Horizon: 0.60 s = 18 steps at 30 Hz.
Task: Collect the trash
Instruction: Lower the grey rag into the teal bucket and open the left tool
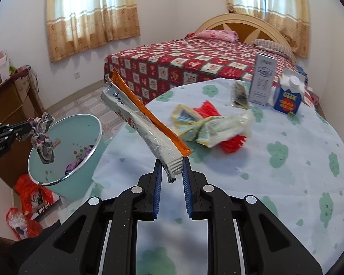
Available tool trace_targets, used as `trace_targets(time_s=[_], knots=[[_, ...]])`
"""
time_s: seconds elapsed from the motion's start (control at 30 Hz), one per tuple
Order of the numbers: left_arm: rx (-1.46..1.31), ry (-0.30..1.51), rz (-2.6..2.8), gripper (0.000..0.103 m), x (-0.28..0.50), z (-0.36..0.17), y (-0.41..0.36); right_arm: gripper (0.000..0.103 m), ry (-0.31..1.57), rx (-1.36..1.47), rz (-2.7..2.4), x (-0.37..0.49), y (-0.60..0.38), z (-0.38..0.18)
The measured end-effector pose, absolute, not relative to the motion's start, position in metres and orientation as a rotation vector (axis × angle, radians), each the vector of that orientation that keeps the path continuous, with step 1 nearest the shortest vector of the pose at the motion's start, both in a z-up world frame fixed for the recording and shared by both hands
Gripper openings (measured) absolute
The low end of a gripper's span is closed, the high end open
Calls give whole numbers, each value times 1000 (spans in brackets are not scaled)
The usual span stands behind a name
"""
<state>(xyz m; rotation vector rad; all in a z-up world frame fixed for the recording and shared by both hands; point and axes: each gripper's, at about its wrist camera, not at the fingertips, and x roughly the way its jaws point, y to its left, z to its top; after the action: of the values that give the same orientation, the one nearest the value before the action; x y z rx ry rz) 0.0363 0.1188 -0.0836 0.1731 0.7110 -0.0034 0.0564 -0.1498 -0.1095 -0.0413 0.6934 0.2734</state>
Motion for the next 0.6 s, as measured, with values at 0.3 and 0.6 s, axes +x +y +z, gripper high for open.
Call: trace_targets(time_s=[0.3, 0.6], knots=[[153, 717, 28, 4, 38, -84, 138, 18, 700, -85, 319, 65, -120, -110], [137, 721, 60, 4, 41, -86, 152, 18, 703, -122, 355, 70, -97, -110]])
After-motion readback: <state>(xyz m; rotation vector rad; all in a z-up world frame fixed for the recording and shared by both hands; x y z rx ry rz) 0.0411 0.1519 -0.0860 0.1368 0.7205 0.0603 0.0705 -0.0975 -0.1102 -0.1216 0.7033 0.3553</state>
